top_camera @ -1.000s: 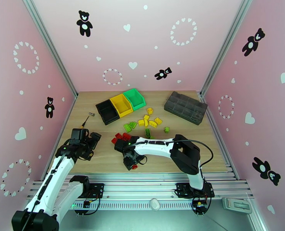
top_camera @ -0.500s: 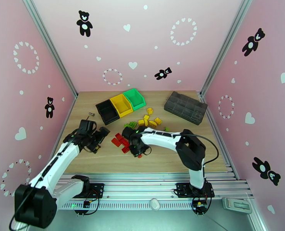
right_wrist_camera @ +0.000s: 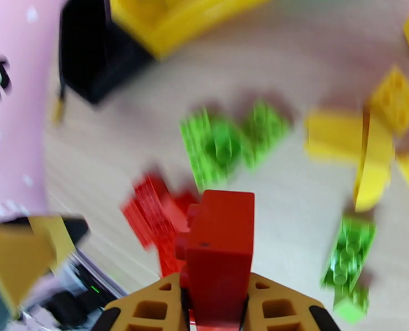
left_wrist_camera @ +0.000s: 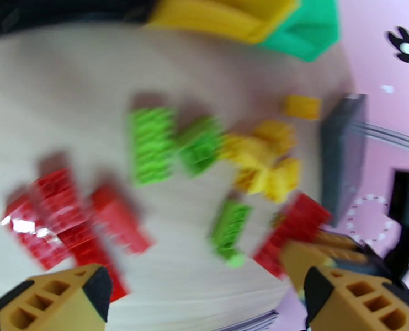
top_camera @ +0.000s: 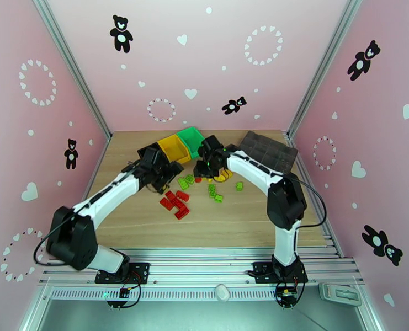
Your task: Sort the legos into containers by color
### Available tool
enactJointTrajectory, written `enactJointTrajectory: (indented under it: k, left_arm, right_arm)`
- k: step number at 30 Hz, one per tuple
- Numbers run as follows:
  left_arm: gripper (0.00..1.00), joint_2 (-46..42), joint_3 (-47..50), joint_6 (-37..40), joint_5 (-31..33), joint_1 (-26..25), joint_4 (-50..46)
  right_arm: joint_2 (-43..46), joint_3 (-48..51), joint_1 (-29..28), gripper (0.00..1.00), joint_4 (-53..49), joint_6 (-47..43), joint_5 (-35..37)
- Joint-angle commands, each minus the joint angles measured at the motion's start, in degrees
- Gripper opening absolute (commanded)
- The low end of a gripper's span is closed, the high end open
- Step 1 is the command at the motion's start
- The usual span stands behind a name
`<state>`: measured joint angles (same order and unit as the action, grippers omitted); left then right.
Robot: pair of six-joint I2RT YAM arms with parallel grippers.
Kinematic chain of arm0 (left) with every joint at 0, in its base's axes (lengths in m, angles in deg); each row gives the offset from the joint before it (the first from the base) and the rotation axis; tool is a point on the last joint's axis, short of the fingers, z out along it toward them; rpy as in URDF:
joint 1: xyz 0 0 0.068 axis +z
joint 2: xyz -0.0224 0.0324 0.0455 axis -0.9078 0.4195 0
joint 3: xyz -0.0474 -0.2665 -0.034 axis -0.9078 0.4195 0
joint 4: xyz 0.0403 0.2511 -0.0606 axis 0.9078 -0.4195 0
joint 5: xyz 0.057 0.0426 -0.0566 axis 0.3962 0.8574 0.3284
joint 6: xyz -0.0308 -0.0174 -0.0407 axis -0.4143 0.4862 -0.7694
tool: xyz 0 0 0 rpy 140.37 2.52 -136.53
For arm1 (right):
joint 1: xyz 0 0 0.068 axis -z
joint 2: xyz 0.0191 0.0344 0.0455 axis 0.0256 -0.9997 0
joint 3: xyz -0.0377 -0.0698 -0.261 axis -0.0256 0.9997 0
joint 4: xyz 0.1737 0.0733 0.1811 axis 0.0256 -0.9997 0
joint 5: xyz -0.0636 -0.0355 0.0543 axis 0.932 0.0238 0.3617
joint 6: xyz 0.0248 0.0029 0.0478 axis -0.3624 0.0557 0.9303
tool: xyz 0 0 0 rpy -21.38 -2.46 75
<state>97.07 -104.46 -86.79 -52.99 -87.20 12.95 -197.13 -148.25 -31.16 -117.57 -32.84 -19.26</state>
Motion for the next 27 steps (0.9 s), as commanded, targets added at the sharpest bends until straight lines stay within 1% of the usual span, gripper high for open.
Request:
enactJointTrajectory:
  k: [1, 8, 11, 15, 19, 20, 23, 25, 27]
  left_arm:
    - [0.97, 4.7, -5.3, 0.0, -4.1, 1.9, 3.4]
    - [0.95, 16.5, -17.7, -2.4, -9.8, 4.5, 6.9]
    - [0.95, 20.2, -22.0, -2.6, -10.8, 4.8, 6.6]
    - [0.95, 23.2, -25.4, -2.7, -11.9, 5.1, 6.6]
    - [0.95, 24.6, -26.5, -2.8, -12.8, 5.4, 6.4]
    - [0.95, 24.6, -26.5, -2.6, -12.8, 5.5, 6.5]
    - [0.95, 24.7, -26.5, -2.2, -12.9, 6.0, 5.8]
    - [0.95, 24.2, -26.5, -1.5, -12.6, 6.3, 4.9]
    - [0.95, 23.9, -27.0, -0.1, -11.9, 6.5, 3.1]
  right_arm:
    - [-4.7, -4.6, 2.7, 0.23, 5.6, 5.5, -5.8]
    - [-14.2, -16.1, 6.8, 0.26, 11.5, 13.1, -7.5]
    - [-18.1, -20.4, 7.9, 0.27, 14.7, 16.9, -7.6]
    - [-23.7, -28.0, 8.4, 0.29, 16.6, 21.4, -7.1]
    - [-30.6, -38.8, 8.9, 0.31, 16.6, 25.5, -6.3]
    - [-32.1, -41.2, 9.0, 0.33, 16.8, 26.5, -6.1]
    - [-36.7, -47.5, 9.3, 0.47, 16.8, 28.6, -5.5]
    - [-38.4, -49.6, 9.6, 0.56, 17.0, 29.4, -5.3]
    - [-38.6, -49.7, 9.7, 0.60, 17.3, 29.3, -5.4]
